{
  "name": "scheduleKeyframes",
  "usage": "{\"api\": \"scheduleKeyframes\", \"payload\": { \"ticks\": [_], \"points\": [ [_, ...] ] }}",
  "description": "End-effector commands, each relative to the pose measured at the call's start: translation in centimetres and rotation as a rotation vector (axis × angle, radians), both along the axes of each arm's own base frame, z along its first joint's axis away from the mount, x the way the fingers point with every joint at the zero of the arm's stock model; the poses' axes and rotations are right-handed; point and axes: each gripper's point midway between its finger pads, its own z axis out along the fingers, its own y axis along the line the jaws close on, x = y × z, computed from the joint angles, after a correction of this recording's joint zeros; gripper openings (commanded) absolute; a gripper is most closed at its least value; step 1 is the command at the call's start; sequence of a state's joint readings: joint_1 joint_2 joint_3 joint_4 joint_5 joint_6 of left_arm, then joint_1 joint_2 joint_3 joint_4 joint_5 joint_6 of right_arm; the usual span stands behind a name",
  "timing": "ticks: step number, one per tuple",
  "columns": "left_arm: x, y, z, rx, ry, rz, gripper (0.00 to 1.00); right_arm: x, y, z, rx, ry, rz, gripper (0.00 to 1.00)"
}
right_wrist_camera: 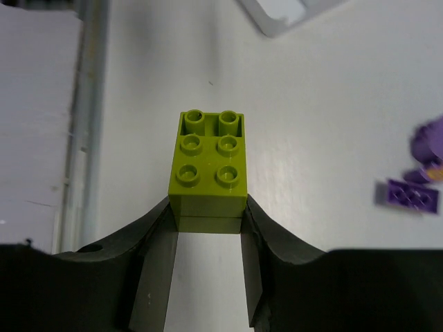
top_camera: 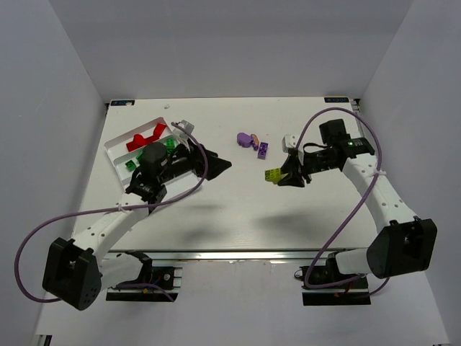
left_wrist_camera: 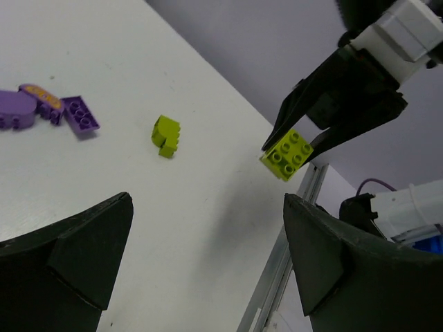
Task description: Sort the legos into containers by color
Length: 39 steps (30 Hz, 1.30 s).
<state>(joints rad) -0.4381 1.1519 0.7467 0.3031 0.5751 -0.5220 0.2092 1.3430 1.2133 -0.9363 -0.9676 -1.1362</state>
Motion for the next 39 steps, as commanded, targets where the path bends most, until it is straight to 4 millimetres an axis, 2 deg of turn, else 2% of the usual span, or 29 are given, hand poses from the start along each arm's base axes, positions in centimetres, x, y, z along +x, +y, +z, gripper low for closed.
{"api": "scheduleKeyframes", "payload": {
  "ticks": [1,5,6,9,11,14,29,39],
  "points": [
    [-2.8,-0.7,3.7,-0.053,-0.192,-0.095,0.98,-4.5,2.8,2.5,0.152,0.116,0.135,0.00],
    [-5.4,-1.1,4.9,-0.064,-0.299,-0.164,0.98,-6.5,4.7,3.6,0.183,0.176,0.202,0.00],
    [-6.2,-1.5,4.5,-0.063,-0.306,-0.196,0.98,-7.0,5.5,3.7,0.186,0.183,0.233,0.00],
    [-7.6,-2.1,4.5,-0.063,-0.351,-0.245,0.96,-8.5,7.2,4.0,0.188,0.231,0.286,0.00],
    [-8.0,-2.3,4.5,-0.059,-0.364,-0.258,0.96,-9.1,7.9,4.1,0.185,0.293,0.280,0.00],
    [-8.6,-2.3,4.7,-0.058,-0.388,-0.268,0.96,-9.3,9.1,4.0,0.194,0.283,0.292,0.00],
    [-9.7,-3.0,4.3,-0.051,-0.388,-0.317,0.95,-8.7,9.1,2.0,0.159,0.284,0.204,0.00],
    [-9.7,-3.5,3.5,-0.014,-0.382,-0.323,0.93,-8.6,9.0,1.9,0.160,0.267,0.178,0.00]
  ]
}}
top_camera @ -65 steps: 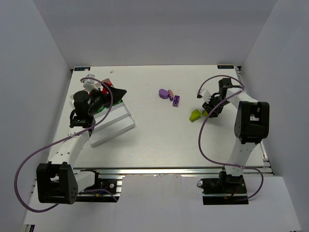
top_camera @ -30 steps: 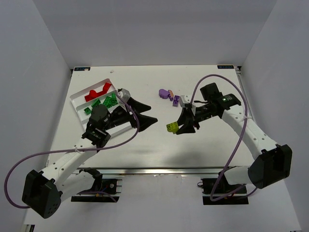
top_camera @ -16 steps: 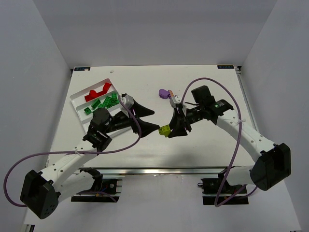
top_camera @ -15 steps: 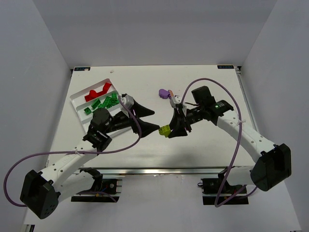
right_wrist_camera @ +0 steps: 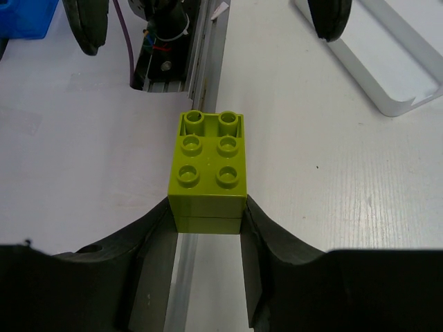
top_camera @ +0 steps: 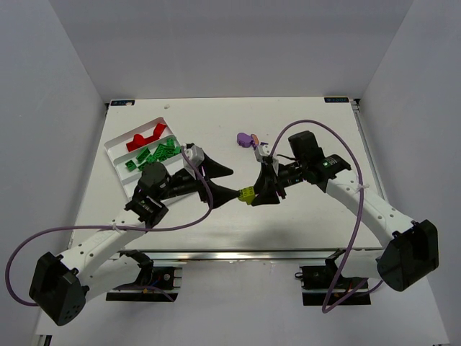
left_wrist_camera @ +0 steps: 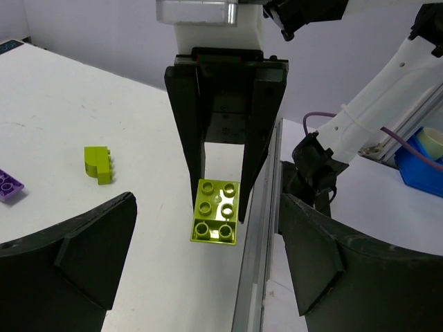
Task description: Sort the legos into containers by color
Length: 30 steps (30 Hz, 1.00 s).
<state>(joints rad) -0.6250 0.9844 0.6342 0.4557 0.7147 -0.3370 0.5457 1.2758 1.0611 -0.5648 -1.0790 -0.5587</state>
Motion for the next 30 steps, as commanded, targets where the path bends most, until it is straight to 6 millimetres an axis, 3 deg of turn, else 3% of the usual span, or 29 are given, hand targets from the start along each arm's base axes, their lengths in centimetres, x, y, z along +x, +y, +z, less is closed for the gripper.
{"api": "scheduleKeyframes", "payload": {
  "ticks": [1,16,23,26,30],
  "points": [
    [-0.1,-0.1,0.2,0.015,-0.028,0.000,0.92,-0.1,0.2,0.8,0.026,-0.026,0.001,0.00],
    [0.3,-1.8,-3.2,0.130,0.017,0.001,0.91,-1.2,0.4,1.4,0.057,0.009,0.048,0.00],
    [-0.4,-2.1,-3.0,0.119,0.014,-0.036,0.87,-1.5,0.6,1.1,0.052,0.006,0.059,0.00],
    [-0.8,-2.2,-2.9,0.117,0.017,-0.062,0.80,-1.4,0.7,1.1,0.051,0.006,0.058,0.00],
    [-1.1,-2.6,-3.0,0.120,0.030,-0.095,0.57,-1.5,0.7,1.0,0.051,0.006,0.059,0.00]
  ]
}}
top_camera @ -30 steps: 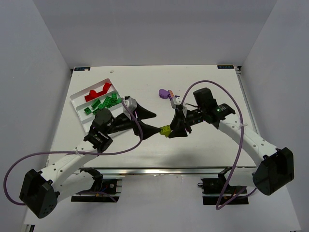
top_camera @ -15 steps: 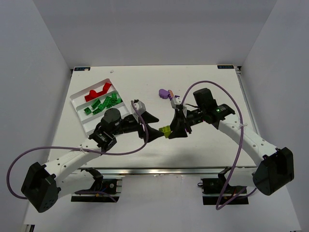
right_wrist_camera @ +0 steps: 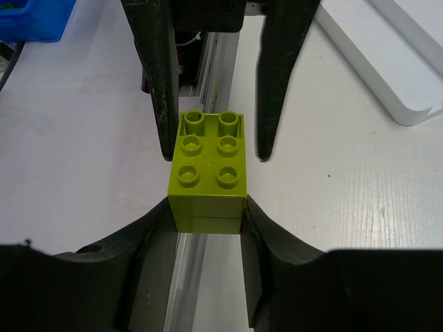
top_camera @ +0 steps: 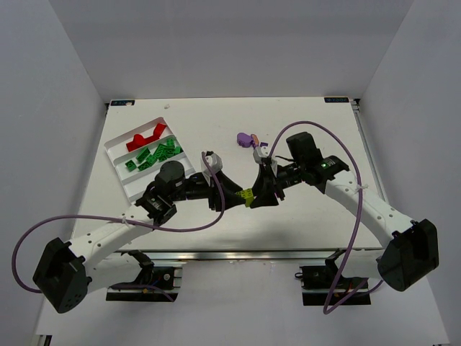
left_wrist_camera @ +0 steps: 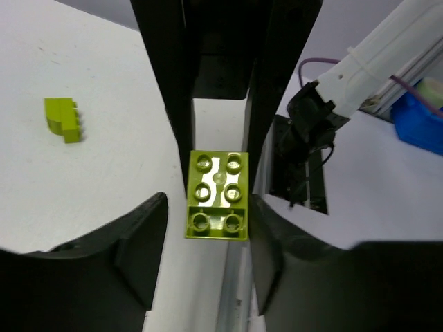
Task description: Sort the legos into containers by color
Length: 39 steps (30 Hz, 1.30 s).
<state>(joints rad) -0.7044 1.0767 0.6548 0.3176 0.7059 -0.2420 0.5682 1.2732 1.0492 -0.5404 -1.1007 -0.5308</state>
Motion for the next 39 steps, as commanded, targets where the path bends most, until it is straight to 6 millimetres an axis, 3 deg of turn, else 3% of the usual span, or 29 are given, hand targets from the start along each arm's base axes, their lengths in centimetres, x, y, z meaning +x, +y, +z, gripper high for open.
{"api": "scheduleKeyframes", "payload": {
  "ticks": [1,7,11,16,23,26,29,30,31,34,35,37,39],
  "points": [
    [-0.2,-0.5,1.9,-0.031,-0.035,-0.038,0.53,-0.5,0.3,0.9,0.038,-0.016,0.030,0.00],
    [-0.7,-0.6,2.5,-0.039,-0.043,-0.065,0.30,-0.5,0.2,0.9,0.038,-0.021,0.028,0.00],
    [-0.7,-0.4,3.1,-0.038,-0.058,-0.056,0.05,-0.5,0.2,0.7,0.032,-0.019,0.025,0.00],
    [0.6,0.9,4.9,-0.085,-0.087,0.003,0.00,-0.2,0.2,-0.1,0.011,-0.010,0.012,0.00],
    [2.6,4.5,8.2,-0.240,-0.083,0.071,0.00,0.0,0.4,-1.1,-0.016,-0.003,0.006,0.00],
    [5.1,6.6,8.5,-0.261,-0.107,0.185,0.00,0.1,0.3,-1.1,-0.024,-0.020,-0.010,0.00],
    [9.6,8.8,6.7,-0.191,-0.089,0.410,0.00,0.6,0.3,-1.1,-0.034,-0.063,-0.046,0.00],
    [11.7,10.2,4.9,-0.116,-0.023,0.518,0.00,0.6,0.2,-1.2,-0.039,-0.059,-0.057,0.00],
    [14.8,12.7,3.8,-0.063,-0.020,0.717,0.00,0.8,0.2,-1.1,-0.034,-0.075,-0.066,0.00],
    [19.5,19.0,-1.5,0.131,0.115,1.061,0.00,0.8,0.2,-0.7,-0.027,-0.089,-0.080,0.00],
    [20.3,20.6,-2.7,0.168,0.153,1.116,0.00,0.8,0.2,-0.8,-0.029,-0.091,-0.082,0.00],
    [21.6,22.0,-4.9,0.228,0.237,1.183,0.00,0.8,0.2,-0.8,-0.033,-0.102,-0.090,0.00],
    [22.4,23.2,-5.7,0.231,0.274,1.228,0.00,0.8,0.3,-0.8,-0.033,-0.108,-0.090,0.00]
  ]
}}
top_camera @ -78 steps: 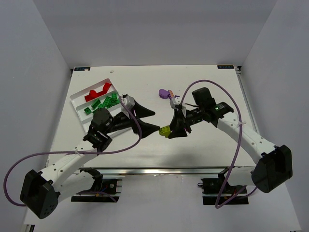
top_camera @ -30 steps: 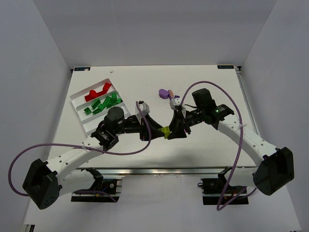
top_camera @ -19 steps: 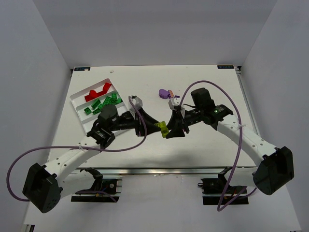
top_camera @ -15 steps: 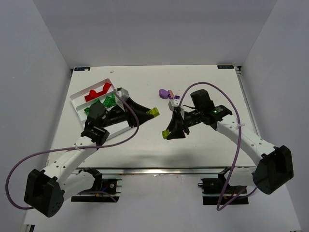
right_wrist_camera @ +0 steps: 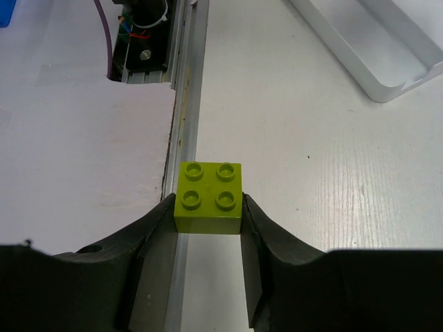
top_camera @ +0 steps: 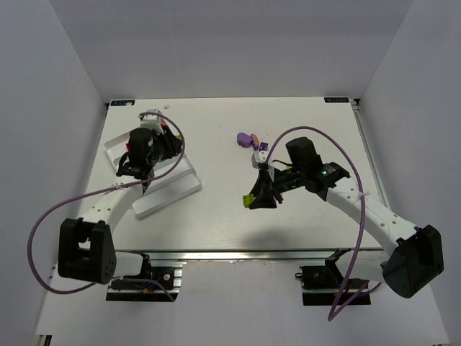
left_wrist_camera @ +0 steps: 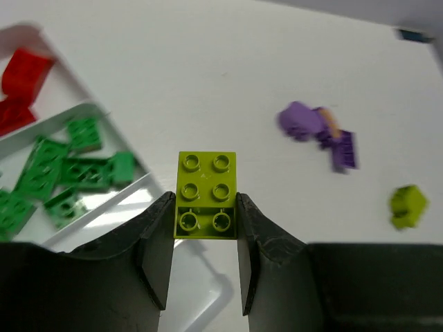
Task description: Sort the legos into containers by color
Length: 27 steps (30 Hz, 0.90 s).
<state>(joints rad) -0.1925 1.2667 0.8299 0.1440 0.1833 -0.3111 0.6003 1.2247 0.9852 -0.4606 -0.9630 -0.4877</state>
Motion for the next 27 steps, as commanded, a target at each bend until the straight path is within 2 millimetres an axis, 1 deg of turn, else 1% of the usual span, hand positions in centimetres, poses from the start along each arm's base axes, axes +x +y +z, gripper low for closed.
{"api": "scheduleKeyframes", "payload": {
  "ticks": [1,2,3,4,5,7,8,11,14,17,18,21,22,24,25,27],
  "points": [
    [0.9,4.4,-3.4,0.074,0.140,0.201,0.00,0.2,0.3,0.9,0.021,-0.048,-0.011,0.00],
    [1.3,5.5,-3.8,0.086,0.148,0.247,0.00,0.2,0.4,0.9,0.020,-0.049,-0.012,0.00],
    [1.2,5.9,-4.6,0.095,0.185,0.257,0.00,0.1,0.4,0.8,0.019,-0.047,-0.011,0.00],
    [1.5,6.1,-4.7,0.098,0.194,0.264,0.00,0.1,0.4,0.8,0.018,-0.052,-0.014,0.00],
    [1.5,6.5,-6.3,0.111,0.248,0.273,0.00,0.2,0.4,0.8,0.019,-0.054,-0.015,0.00],
    [1.5,6.6,-7.6,0.127,0.295,0.267,0.00,0.2,0.4,0.8,0.018,-0.054,-0.017,0.00],
    [1.4,6.5,-9.0,0.140,0.350,0.256,0.00,0.2,0.3,0.9,0.019,-0.056,-0.020,0.00],
    [1.5,6.4,-10.8,0.163,0.421,0.242,0.00,0.2,0.4,0.9,0.018,-0.058,-0.021,0.00],
    [1.6,6.6,-11.5,0.181,0.448,0.250,0.03,0.2,0.4,0.7,0.015,-0.057,-0.022,0.00],
    [1.7,7.1,-11.9,0.190,0.465,0.268,0.13,0.3,0.4,0.7,0.013,-0.058,-0.024,0.00],
    [1.5,7.1,-12.1,0.194,0.475,0.270,0.20,0.3,0.4,0.7,0.013,-0.058,-0.024,0.00],
    [1.4,7.3,-12.3,0.203,0.488,0.277,0.30,0.4,0.4,0.6,0.012,-0.059,-0.027,0.00],
    [1.4,7.3,-12.4,0.205,0.492,0.282,0.37,0.5,0.4,0.5,0.007,-0.059,-0.030,0.00],
    [1.4,7.4,-12.3,0.207,0.497,0.285,0.45,0.6,0.4,0.4,0.002,-0.058,-0.035,0.00],
    [1.3,7.4,-12.4,0.208,0.504,0.287,0.52,0.6,0.4,0.3,0.000,-0.057,-0.036,0.00],
    [1.3,7.5,-12.3,0.209,0.504,0.288,0.59,0.9,0.4,0.1,-0.009,-0.059,-0.046,0.00]
  ]
}}
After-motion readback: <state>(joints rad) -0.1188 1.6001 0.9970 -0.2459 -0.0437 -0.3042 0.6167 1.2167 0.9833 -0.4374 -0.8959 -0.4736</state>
